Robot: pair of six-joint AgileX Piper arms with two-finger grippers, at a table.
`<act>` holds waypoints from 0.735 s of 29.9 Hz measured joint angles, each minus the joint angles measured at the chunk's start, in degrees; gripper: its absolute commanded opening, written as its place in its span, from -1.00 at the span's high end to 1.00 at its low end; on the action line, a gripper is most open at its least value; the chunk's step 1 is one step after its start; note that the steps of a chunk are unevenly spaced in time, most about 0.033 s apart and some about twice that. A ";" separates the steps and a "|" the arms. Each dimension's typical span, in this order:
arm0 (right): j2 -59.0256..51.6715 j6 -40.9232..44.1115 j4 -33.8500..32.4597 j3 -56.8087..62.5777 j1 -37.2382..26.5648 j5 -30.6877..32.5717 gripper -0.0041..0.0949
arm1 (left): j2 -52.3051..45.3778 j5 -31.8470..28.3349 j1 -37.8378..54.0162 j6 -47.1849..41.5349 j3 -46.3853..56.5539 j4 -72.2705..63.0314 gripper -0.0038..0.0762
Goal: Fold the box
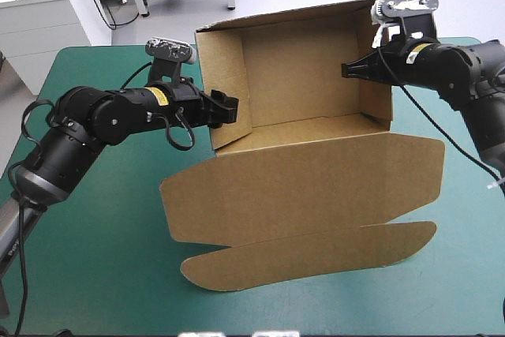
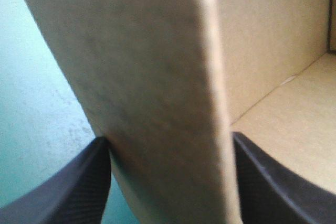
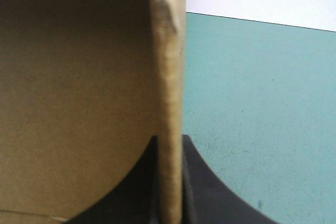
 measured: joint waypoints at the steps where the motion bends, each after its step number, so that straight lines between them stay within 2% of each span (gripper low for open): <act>1: 0.31 0.47 -0.42 0.00 0.32 -0.55 0.93 | 0.50 0.74 -0.85 -1.43 -0.88 2.67 -0.06; 3: 0.94 1.46 -1.29 0.00 1.02 -1.66 0.93 | 1.59 2.67 -2.73 -6.56 -2.73 8.55 0.03; 6: 1.55 2.67 -1.93 0.00 1.97 -2.68 0.93 | 2.72 4.87 -4.39 -12.99 -4.57 16.19 0.32; 10: 1.94 3.34 -1.98 0.00 2.14 -2.81 0.93 | 3.53 5.53 -4.75 -15.84 -4.97 19.52 0.89; 22: 5.54 4.22 -2.36 0.00 2.14 4.81 0.94 | 8.46 8.09 -4.64 -17.68 -4.97 22.13 0.92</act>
